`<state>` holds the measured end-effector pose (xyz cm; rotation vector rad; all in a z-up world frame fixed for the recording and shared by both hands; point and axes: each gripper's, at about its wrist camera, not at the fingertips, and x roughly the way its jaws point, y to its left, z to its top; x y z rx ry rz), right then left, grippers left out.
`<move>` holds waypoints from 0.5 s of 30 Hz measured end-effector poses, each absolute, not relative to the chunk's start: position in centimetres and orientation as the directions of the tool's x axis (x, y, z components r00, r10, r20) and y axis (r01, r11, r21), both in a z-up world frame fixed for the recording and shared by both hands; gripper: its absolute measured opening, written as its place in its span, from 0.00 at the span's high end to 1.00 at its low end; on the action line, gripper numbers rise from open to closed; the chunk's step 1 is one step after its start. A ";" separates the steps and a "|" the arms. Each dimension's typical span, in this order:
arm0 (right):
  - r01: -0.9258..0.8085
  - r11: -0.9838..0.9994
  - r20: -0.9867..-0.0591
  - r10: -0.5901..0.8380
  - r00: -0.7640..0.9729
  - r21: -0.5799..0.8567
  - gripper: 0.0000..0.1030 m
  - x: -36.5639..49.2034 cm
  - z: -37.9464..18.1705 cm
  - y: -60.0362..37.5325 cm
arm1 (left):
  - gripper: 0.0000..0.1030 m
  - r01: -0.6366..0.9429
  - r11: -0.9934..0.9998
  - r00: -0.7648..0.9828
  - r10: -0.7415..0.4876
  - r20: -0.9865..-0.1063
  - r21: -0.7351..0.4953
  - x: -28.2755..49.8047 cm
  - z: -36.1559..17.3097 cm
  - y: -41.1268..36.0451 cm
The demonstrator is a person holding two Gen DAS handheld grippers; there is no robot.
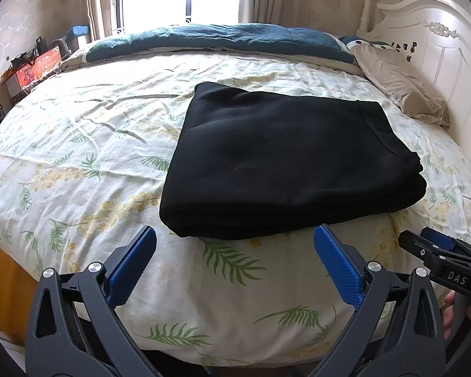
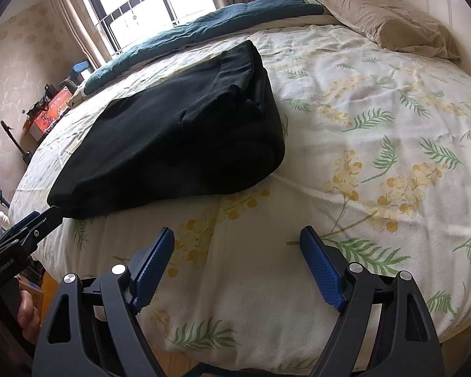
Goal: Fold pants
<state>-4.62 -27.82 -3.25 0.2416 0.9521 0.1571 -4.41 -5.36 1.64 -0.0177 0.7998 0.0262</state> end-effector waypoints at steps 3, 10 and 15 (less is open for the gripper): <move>-0.027 0.962 -0.786 0.238 0.571 0.272 0.21 -4.6 -3.3 -27.8 | 0.03 -0.033 0.999 0.703 0.028 -0.711 0.007 -4.5 1.8 -5.5; -0.029 0.962 -0.787 0.238 0.569 0.270 0.21 -4.6 -3.4 -27.8 | 0.03 -0.034 0.999 0.700 0.027 -0.714 0.004 -4.4 1.9 -5.5; -0.031 0.963 -0.788 0.237 0.568 0.268 0.21 -4.7 -3.4 -27.8 | 0.03 -0.040 0.999 0.717 0.044 -0.696 0.022 -4.2 2.1 -5.5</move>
